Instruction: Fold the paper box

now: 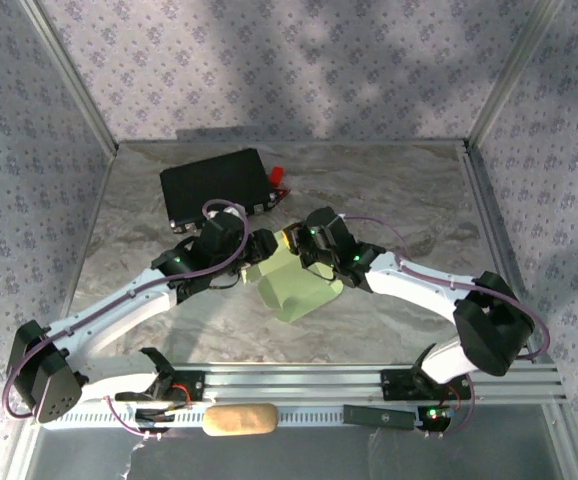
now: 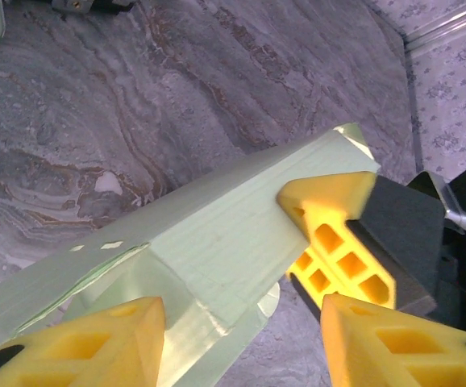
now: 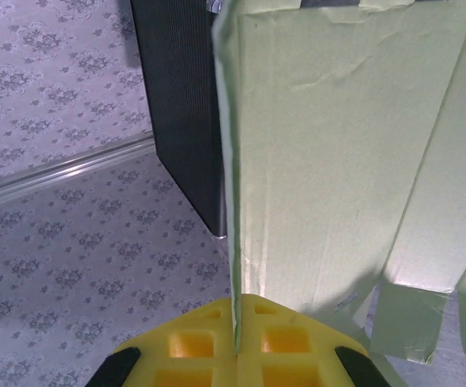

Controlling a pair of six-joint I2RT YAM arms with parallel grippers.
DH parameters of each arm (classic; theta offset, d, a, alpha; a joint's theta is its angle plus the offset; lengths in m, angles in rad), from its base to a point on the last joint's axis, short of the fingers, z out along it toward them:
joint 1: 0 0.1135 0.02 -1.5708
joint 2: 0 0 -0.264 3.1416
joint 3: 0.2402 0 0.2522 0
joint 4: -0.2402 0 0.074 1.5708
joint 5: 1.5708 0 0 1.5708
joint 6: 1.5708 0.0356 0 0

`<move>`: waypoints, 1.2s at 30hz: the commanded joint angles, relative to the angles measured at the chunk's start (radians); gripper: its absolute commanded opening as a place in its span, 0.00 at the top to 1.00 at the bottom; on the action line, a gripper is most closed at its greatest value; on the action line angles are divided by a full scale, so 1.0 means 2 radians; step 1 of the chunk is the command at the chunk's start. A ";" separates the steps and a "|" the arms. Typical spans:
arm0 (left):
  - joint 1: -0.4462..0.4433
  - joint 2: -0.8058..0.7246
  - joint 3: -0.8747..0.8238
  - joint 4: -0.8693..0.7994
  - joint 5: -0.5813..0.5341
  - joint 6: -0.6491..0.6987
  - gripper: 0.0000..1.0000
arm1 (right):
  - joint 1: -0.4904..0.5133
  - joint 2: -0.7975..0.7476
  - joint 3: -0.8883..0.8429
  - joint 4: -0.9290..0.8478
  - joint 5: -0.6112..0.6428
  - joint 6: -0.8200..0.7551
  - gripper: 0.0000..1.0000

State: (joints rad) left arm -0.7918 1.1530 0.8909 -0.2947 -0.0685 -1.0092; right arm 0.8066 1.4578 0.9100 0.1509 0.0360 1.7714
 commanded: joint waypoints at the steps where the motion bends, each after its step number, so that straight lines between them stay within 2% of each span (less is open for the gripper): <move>1: 0.003 -0.018 -0.006 -0.013 -0.022 -0.027 0.42 | -0.003 -0.021 -0.004 0.010 0.002 -0.007 1.00; 16: 0.004 0.031 0.016 0.060 0.026 -0.060 0.40 | 0.005 -0.024 -0.015 0.031 0.001 -0.002 1.00; 19: 0.004 0.013 0.024 0.039 0.006 -0.047 0.41 | 0.001 -0.028 -0.018 0.030 -0.001 -0.002 1.00; 23: 0.010 -0.053 0.020 0.004 -0.035 -0.013 0.37 | -0.015 -0.047 -0.029 0.023 -0.005 0.005 1.00; 26: 0.049 -0.116 -0.010 -0.007 -0.021 0.000 0.37 | -0.030 -0.075 -0.029 -0.006 -0.008 0.013 1.00; 30: 0.143 -0.169 -0.092 0.007 0.054 -0.005 0.52 | -0.052 -0.116 -0.015 -0.064 -0.008 0.024 1.00; 33: 0.207 -0.152 -0.196 0.148 0.144 -0.046 0.68 | -0.068 -0.137 -0.006 -0.086 -0.012 0.032 1.00; 36: 0.223 -0.107 -0.239 0.266 0.179 -0.036 0.71 | -0.082 -0.140 0.007 -0.108 -0.031 0.035 1.00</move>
State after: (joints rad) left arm -0.3641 0.8631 0.4789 -0.0036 0.1337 -1.0744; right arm 0.6598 1.1900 0.8787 0.0177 0.0074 1.8149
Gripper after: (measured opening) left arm 0.294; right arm 0.061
